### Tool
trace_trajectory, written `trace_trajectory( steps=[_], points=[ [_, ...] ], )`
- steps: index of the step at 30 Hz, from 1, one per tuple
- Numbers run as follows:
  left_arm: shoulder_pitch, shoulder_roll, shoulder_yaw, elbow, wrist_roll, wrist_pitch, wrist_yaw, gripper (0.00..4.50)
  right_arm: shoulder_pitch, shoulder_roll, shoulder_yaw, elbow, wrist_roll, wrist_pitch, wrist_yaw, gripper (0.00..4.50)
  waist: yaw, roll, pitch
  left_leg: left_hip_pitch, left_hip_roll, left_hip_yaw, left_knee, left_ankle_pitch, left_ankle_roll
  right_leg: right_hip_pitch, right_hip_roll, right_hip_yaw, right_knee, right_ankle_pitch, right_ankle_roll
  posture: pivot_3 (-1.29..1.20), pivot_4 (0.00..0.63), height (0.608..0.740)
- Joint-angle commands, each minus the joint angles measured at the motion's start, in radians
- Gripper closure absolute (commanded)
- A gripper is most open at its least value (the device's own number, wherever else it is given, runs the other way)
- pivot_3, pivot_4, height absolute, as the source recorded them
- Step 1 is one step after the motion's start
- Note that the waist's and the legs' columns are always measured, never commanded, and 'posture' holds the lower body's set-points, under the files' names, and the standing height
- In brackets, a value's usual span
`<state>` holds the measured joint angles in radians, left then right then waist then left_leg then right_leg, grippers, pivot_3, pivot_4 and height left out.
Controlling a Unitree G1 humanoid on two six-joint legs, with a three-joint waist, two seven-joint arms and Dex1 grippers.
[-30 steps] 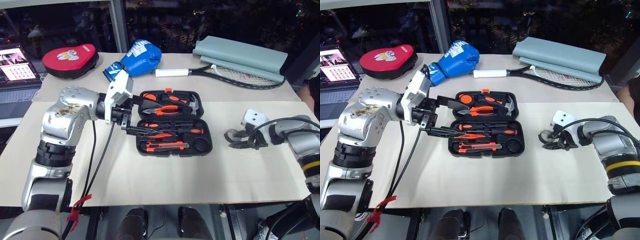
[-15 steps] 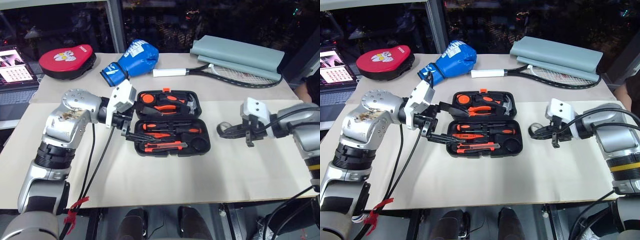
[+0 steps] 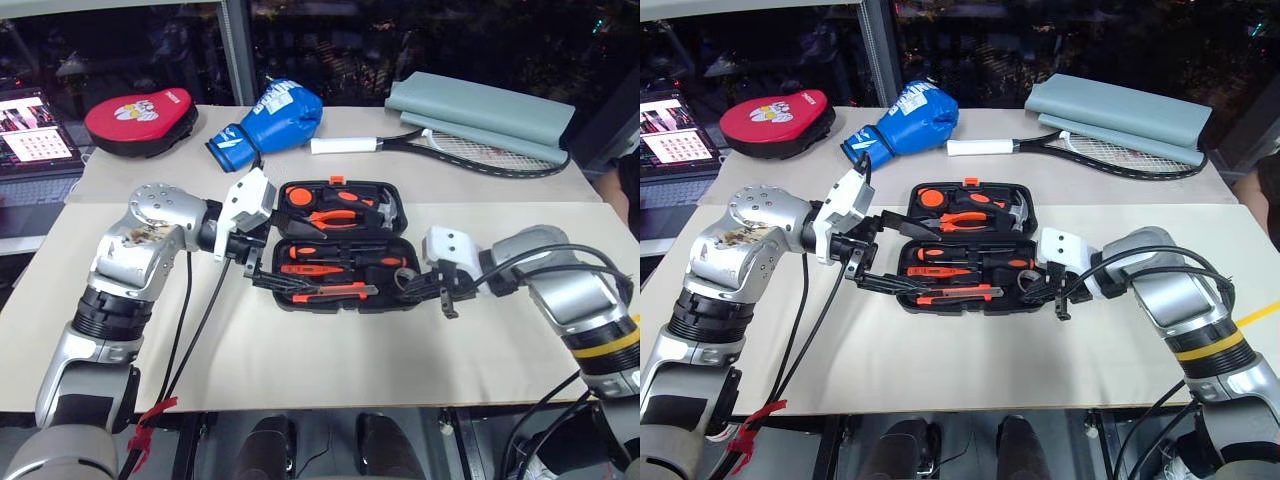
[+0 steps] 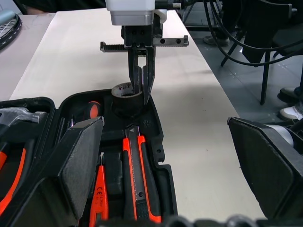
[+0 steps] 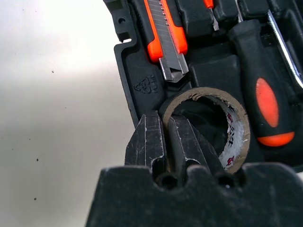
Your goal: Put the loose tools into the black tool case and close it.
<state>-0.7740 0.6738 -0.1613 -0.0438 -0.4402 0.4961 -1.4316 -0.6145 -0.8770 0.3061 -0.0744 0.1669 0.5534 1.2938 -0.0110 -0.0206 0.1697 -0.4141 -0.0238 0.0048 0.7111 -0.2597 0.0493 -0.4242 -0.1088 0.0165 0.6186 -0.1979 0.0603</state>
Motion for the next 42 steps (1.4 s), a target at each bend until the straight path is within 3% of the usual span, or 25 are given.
trace_trajectory(
  steps=[1,9,14,18,20,23,28,32,34,42],
  points=[
    [-0.032,-0.006,0.004,-0.019,0.001,-0.021,0.009,0.00,0.009,0.012,-0.004,0.012,-0.021,-0.006,-0.022,4.42,0.000,0.000,0.000,0.000,0.000,0.000,0.000,0.000,0.000,0.000,0.000,0.000,0.000,0.000,0.000,0.00,0.150,0.736],
    [-0.051,-0.018,-0.002,0.002,0.007,-0.030,0.007,0.00,0.020,0.006,-0.022,-0.042,-0.013,0.017,-0.022,1.80,0.000,0.000,0.000,0.000,0.000,0.000,0.000,0.000,0.000,0.000,0.000,0.000,0.000,0.000,0.000,0.00,0.150,0.736],
    [-0.055,-0.025,-0.003,0.026,0.015,-0.024,0.028,0.00,0.012,-0.031,-0.142,-0.143,0.070,0.121,-0.046,0.12,0.000,0.000,0.000,0.000,0.000,0.000,0.000,0.000,0.000,0.000,0.000,0.000,0.000,0.000,0.000,0.00,0.150,0.736],
    [-0.027,-0.002,0.011,0.094,0.059,-0.028,0.080,0.00,0.080,-0.067,-0.310,-0.157,0.142,0.191,-0.105,0.12,0.004,0.000,0.000,0.000,0.000,-0.001,0.000,0.000,0.000,0.000,0.000,0.000,0.000,0.000,0.000,0.00,0.150,0.736],
    [-0.013,0.008,0.015,0.140,0.088,-0.038,0.110,0.00,0.130,-0.072,-0.374,-0.138,0.152,0.199,-0.143,0.69,0.007,0.000,0.000,0.001,0.000,-0.001,0.000,0.000,0.000,0.001,0.000,-0.001,0.000,0.000,0.000,0.00,0.150,0.736],
    [0.011,0.023,0.002,0.247,0.167,-0.089,0.167,0.76,0.213,-0.058,-0.426,-0.092,0.136,0.165,-0.208,1.59,0.008,0.000,0.000,0.001,0.000,-0.001,0.000,0.000,0.000,0.001,0.000,-0.001,0.000,0.000,0.000,0.00,0.150,0.736],
    [0.009,0.005,-0.038,0.407,0.263,-0.150,0.210,2.77,0.221,0.013,-0.394,0.050,0.085,0.034,-0.291,3.36,0.000,0.000,0.000,0.001,0.000,0.001,0.000,0.000,0.000,0.000,0.000,0.001,0.003,0.000,0.000,0.00,0.150,0.736],
    [-0.014,-0.021,-0.067,0.521,0.332,-0.196,0.235,4.13,0.164,0.064,-0.351,0.164,0.043,-0.049,-0.325,4.50,-0.001,0.000,0.000,0.003,0.000,0.001,0.000,0.000,0.000,0.001,0.000,0.001,0.004,0.000,0.000,0.00,0.150,0.736],
    [-0.026,-0.036,-0.075,0.551,0.351,-0.213,0.239,4.43,0.126,0.090,-0.319,0.227,0.009,-0.097,-0.344,4.50,-0.001,0.000,0.000,0.004,-0.001,0.001,0.000,0.000,0.000,0.002,0.000,0.001,0.005,0.000,0.000,0.00,0.150,0.736],
    [-0.029,-0.064,-0.088,0.566,0.404,-0.205,0.278,4.43,0.036,0.157,-0.252,0.351,-0.035,-0.173,-0.343,4.50,-0.002,0.000,0.000,0.007,-0.001,0.002,0.000,0.001,-0.001,0.003,0.000,0.002,0.006,0.000,0.000,0.00,0.150,0.736]
  ],
)
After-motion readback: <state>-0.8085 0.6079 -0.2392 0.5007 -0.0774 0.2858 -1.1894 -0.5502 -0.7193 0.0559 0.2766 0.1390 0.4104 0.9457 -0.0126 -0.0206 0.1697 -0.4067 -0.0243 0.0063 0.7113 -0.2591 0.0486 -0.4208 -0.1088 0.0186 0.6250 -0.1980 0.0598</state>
